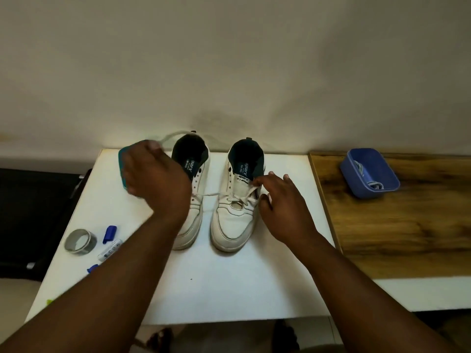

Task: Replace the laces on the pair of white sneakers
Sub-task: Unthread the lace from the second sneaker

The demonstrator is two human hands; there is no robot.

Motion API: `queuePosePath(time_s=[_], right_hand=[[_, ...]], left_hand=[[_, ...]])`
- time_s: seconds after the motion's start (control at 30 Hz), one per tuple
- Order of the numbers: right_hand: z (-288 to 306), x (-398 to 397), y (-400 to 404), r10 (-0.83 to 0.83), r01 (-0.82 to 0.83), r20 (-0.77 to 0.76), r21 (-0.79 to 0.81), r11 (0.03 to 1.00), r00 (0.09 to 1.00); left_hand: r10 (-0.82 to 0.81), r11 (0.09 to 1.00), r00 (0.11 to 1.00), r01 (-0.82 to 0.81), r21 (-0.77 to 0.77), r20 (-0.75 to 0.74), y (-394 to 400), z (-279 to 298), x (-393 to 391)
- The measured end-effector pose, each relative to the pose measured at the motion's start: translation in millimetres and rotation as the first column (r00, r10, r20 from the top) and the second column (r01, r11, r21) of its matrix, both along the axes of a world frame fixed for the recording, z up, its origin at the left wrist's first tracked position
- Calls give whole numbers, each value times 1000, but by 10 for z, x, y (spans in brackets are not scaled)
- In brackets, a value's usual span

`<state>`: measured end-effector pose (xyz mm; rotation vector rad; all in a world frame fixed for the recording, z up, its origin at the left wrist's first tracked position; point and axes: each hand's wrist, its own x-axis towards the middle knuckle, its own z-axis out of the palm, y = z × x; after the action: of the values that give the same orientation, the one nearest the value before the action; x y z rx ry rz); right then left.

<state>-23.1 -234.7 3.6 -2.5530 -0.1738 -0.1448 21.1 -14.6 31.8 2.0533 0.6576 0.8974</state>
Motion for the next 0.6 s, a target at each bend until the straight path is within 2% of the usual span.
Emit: queuePosePath(time_s=[0.03,0.13,0.2,0.3,0.4,0.47,0.53,0.6], right_hand=[[-11,-2,-19,-8,8,3,2,1000,1000],[-10,-2,-9,-32,32,15,12,999,999],[6,20,21,-40,41,48,-8,999,998],[-1,26,20,-22,24,75,-25,999,997],[-5,9,21,-34,34,-2,14,999,999],[-19,-3,69,-9,10,9,-44,999,1000],[-41,-19,144,22,-18,26,-138,990,999],[-74,-36,199,21,-14,33,-187,982,999]], left_hand=[[0,1000,1000,0,-4,-14,54,-12,16],[-260,937,964,265,227,-51,-23,-133,-64],[-372,885,924,381,268,-88,-164,-151,-117],[-400,848,902,432,308,-164,-246,-125,-173],[-436,778,874,486,398,-216,-274,-111,-196],[-476,743,830,556,373,-289,-321,-119,-167],[-514,725,749,640,255,-419,-347,-198,-144],[-488,716,684,669,200,-543,-338,-289,-149]])
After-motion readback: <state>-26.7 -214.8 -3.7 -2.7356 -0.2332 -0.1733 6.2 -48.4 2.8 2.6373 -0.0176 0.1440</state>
